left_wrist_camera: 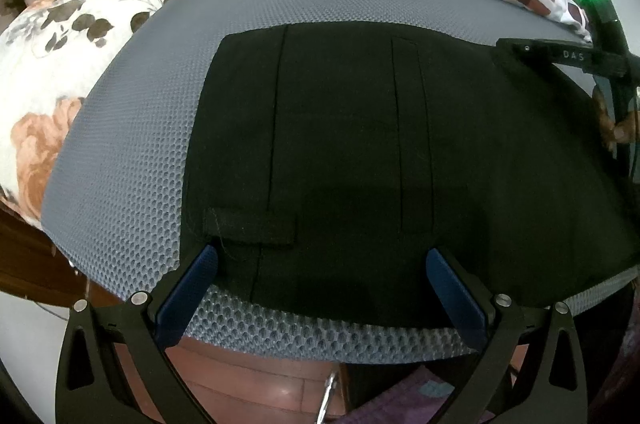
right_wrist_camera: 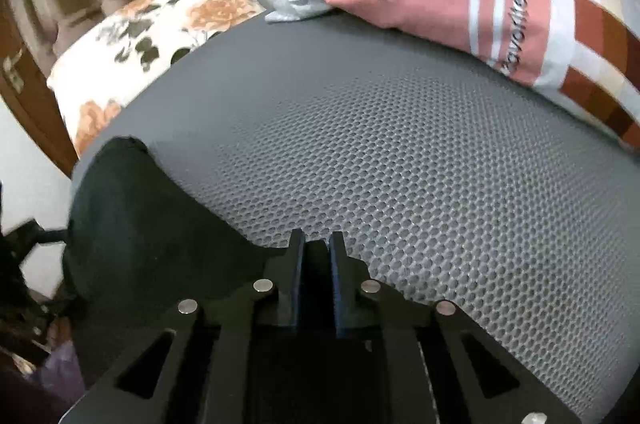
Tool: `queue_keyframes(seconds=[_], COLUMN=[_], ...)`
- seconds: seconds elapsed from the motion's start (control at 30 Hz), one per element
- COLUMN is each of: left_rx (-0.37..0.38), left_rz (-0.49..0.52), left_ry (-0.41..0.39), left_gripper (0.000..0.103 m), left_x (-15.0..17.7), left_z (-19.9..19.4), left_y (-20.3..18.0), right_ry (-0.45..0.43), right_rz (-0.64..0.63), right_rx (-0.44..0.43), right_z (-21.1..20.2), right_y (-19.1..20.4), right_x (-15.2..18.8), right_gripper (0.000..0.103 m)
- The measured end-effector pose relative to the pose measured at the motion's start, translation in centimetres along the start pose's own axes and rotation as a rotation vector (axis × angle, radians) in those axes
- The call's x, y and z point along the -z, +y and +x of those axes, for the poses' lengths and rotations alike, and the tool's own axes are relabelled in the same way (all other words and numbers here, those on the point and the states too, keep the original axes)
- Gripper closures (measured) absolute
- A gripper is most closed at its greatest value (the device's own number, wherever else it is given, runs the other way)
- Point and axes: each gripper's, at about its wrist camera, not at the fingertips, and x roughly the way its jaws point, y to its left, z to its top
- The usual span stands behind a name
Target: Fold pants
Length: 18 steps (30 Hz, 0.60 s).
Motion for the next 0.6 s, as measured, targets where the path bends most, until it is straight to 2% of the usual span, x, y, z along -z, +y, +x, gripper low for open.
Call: queue_keyframes(seconds=[0.2, 0.23, 0.27, 0.3, 0.37, 0.4, 0.5, 0.6], left_rx=[-0.001, -0.001, -0.002, -0.003, -0.002, -0.003, -0.007, -0.011], left_rz=[0.006, 0.007, 0.008, 0.01, 0.009, 0.01, 0.017, 0.02], left_ry=[0.006, 0.005, 0.006, 0.008, 0.009, 0.01, 0.009, 0.01], left_gripper=[0.0, 0.0, 0.0, 0.0, 0.0, 0.0, 0.0, 0.0], left_x=[0.1, 0.1, 0.2, 0.2, 0.2, 0.2, 0.1, 0.1], left_z=[0.0, 0.0, 0.0, 0.0, 0.0, 0.0, -0.1, 0.0], left_y=[-0.1, -0.2, -0.2, -0.3, -0.2, -0.2, -0.3, -0.4], right_ry=[-0.011, -0.023, -0.025, -0.037, -0.096, -0.11, -0.087, 0.013], right_rz=[0.02, 0.059, 0.107, 0.175, 0.294, 0.318, 0.278, 0.209], right_rx=[-0.016, -0.034, -0.07, -0.097, -0.095, -0.1, -0.173, -0.205], right_z=[-0.1, -0.3, -0.6, -1.2, -3.5, -4.6, -8.7, -9.9], right_y=[-0.3, -1.1, -2.1, -3.2, -5.2, -5.5, -3.0, 0.7], right_x=[-0.1, -0.2, -0.3, -0.4, 0.0, 0.3, 2.7, 6.3], right_gripper=[0.092, 0.082, 0.077, 0.075, 0.074, 0.074, 0.074, 0.074])
